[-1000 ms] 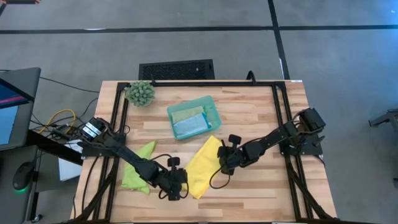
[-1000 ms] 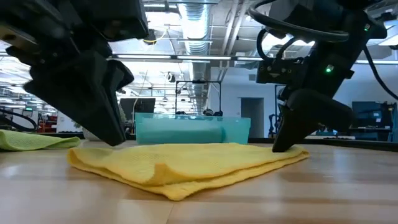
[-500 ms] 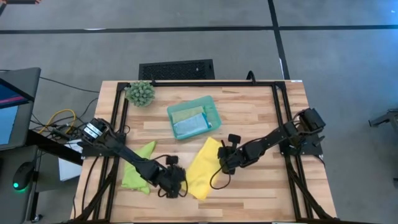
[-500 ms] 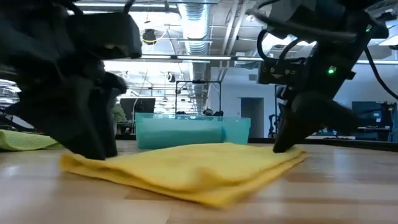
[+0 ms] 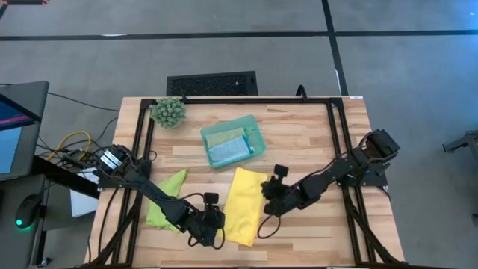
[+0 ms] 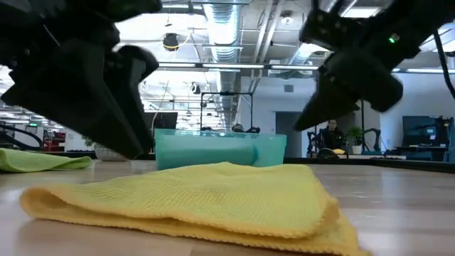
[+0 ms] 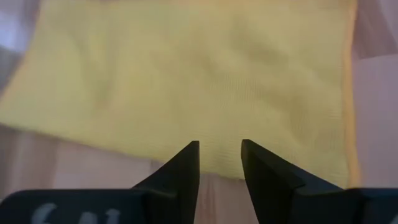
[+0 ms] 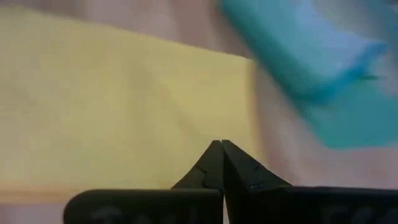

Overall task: Fold microfiber towels
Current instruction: Fold the yellow towel

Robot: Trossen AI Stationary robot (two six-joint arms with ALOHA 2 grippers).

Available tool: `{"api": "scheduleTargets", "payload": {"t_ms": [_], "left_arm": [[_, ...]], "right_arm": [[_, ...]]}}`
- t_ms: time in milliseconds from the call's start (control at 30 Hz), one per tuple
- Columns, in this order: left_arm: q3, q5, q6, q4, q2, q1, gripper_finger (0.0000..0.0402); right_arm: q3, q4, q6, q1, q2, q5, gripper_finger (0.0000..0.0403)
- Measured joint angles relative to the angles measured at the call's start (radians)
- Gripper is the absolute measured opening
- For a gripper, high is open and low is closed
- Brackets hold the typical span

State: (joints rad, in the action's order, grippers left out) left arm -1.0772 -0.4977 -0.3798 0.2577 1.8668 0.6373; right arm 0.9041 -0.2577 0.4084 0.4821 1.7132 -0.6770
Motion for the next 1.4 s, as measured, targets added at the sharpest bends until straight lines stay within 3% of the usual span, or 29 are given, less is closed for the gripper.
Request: {"api": "scheduleTargets", "payload": {"t_ms": [167,233,300,400,533,667,733,967,1133,1400], "left_arm": [[0.015,0.126,-0.029,-0.044,0.038,-0.025,0.0112],[0.015,0.179,0.005,-0.079,0.053,-0.034,0.0111],[0.013,0.205,0.069,-0.146,0.063,-0.036,0.0111],[0.014,0.202,0.166,-0.277,0.063,-0.036,0.0111],[-0.015,0.093,0.203,-0.331,0.044,-0.035,0.0111],[-0.033,-0.151,0.163,-0.323,0.045,-0.034,0.0111],[-0.033,-0.212,0.119,-0.272,0.047,-0.054,0.0111],[-0.032,-0.204,0.03,-0.083,0.052,-0.22,0.0111],[-0.034,-0.092,0.042,-0.107,0.105,-0.309,0.0111],[-0.042,-0.098,0.0,-0.076,0.14,-0.299,0.0098]], "right_arm": [[0.002,0.151,-0.012,-0.056,0.083,0.191,0.0012],[0.001,0.108,-0.022,-0.08,0.098,0.255,0.0012],[0.0,0.065,-0.012,-0.097,0.108,0.231,0.0013],[0.0,0.025,0.014,-0.105,0.099,0.077,0.0014],[0.013,0.032,-0.053,-0.09,0.083,0.076,0.0014],[0.018,0.12,-0.075,-0.054,0.083,0.239,0.0018],[0.019,0.195,-0.078,-0.037,0.094,0.306,0.0019],[0.019,0.347,-0.197,0.006,0.168,0.451,0.0016],[0.021,0.328,-0.196,0.005,0.188,0.569,0.002],[0.019,0.202,-0.182,0.066,0.138,0.579,0.0015]]}}
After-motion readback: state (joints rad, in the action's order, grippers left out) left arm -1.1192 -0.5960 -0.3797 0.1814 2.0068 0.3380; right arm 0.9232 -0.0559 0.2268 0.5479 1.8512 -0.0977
